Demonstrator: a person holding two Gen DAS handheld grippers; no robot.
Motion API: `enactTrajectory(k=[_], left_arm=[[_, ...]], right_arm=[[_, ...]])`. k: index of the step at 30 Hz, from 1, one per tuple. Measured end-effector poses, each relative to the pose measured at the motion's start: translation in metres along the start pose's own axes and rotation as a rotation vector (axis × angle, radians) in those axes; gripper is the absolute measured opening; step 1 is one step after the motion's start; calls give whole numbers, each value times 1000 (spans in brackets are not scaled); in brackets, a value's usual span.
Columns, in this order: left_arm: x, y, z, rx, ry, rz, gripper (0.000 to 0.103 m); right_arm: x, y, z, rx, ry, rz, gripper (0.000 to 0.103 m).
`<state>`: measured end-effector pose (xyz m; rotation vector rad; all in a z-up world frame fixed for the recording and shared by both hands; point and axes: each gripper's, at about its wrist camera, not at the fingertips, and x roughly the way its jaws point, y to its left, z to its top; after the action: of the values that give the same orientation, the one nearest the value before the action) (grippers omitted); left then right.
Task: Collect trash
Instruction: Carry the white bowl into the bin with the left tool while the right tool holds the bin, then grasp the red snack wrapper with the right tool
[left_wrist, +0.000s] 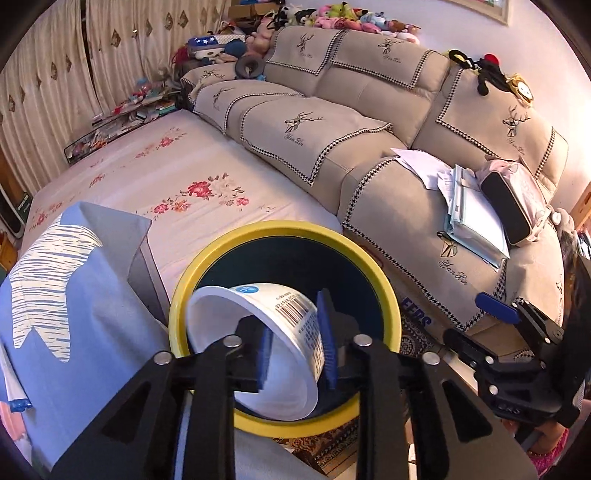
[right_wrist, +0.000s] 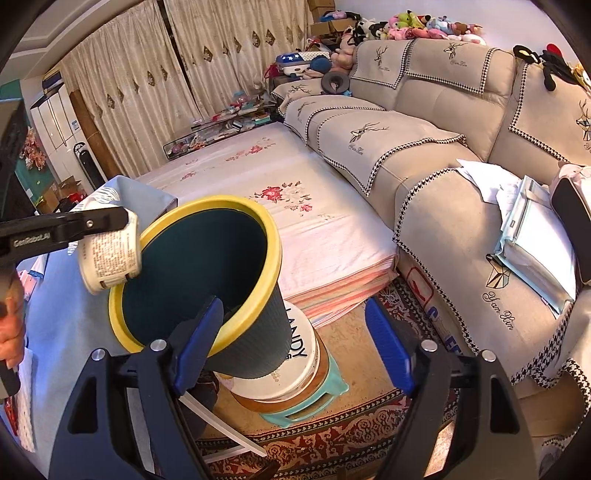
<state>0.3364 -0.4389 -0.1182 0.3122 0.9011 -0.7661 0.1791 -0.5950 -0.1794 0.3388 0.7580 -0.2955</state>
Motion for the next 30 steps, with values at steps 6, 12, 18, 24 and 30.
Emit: enactTrajectory(k=[6, 12, 18, 24, 30], left_arm=[[-25, 2, 1, 11, -57, 28, 42], [-72, 15, -8, -24, -101, 26, 44], [-149, 29, -36, -88, -224, 47, 55], [-236, 62, -101, -227, -366, 129, 71], [-301, 98, -183, -360, -436, 292, 75]], right_arm=[[-2, 2, -4, -2, 6, 13, 75], [-6, 12, -8, -6, 6, 34, 75], [-9, 22, -17, -14, 21, 51, 76], [-12, 56, -27, -76, 41, 106, 76], [-29, 119, -39, -198, 37, 215, 76]])
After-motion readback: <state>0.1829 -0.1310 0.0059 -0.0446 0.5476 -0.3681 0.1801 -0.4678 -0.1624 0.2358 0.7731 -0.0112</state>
